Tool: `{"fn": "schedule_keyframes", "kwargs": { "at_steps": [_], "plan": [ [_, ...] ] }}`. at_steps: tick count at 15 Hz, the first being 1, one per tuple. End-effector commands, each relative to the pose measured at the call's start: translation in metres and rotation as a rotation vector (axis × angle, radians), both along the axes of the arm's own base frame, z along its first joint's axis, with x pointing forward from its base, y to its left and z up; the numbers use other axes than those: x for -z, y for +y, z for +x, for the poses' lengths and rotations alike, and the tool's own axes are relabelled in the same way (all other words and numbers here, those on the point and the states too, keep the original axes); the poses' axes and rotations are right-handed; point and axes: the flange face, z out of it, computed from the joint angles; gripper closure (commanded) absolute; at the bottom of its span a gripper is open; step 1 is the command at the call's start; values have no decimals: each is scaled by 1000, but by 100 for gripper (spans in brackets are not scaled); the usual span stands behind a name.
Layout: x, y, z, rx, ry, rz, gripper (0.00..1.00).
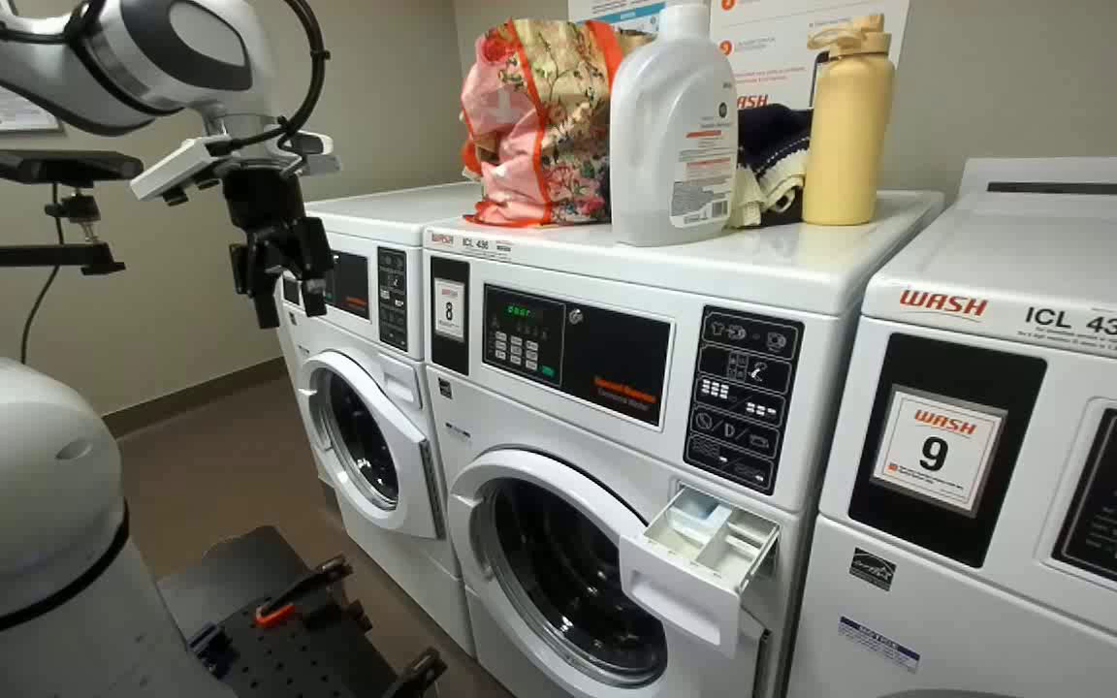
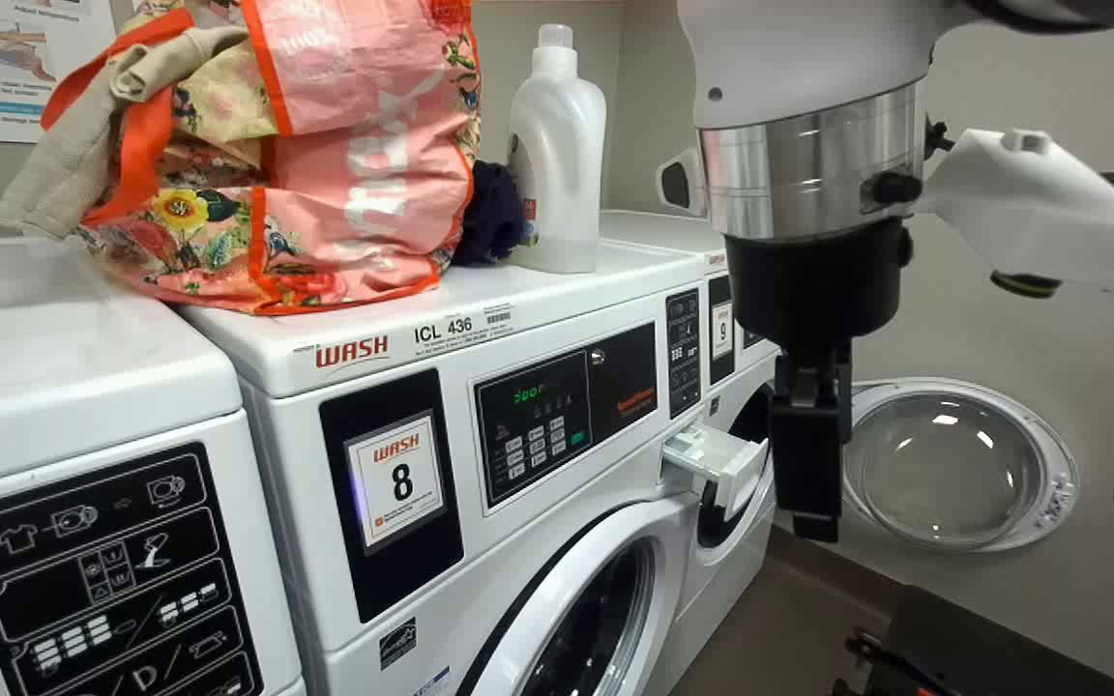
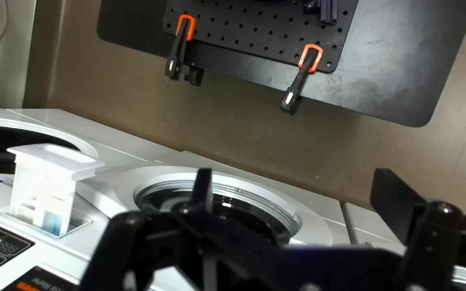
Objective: Pour some detergent into the open washing machine drawer
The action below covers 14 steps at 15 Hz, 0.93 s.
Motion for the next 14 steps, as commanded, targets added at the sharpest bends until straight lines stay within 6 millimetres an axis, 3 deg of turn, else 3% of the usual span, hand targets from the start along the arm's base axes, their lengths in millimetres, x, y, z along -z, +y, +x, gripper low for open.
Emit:
{"fn": "schedule_keyframes", "kwargs": {
  "at_steps": [1, 8, 14],
  "plan": [
    [-1, 0, 0, 0, 1, 0, 0],
    [-2, -2, 2, 11, -2, -2, 0],
    [-34, -31, 29, 194, -122, -11, 0]
  ]
}}
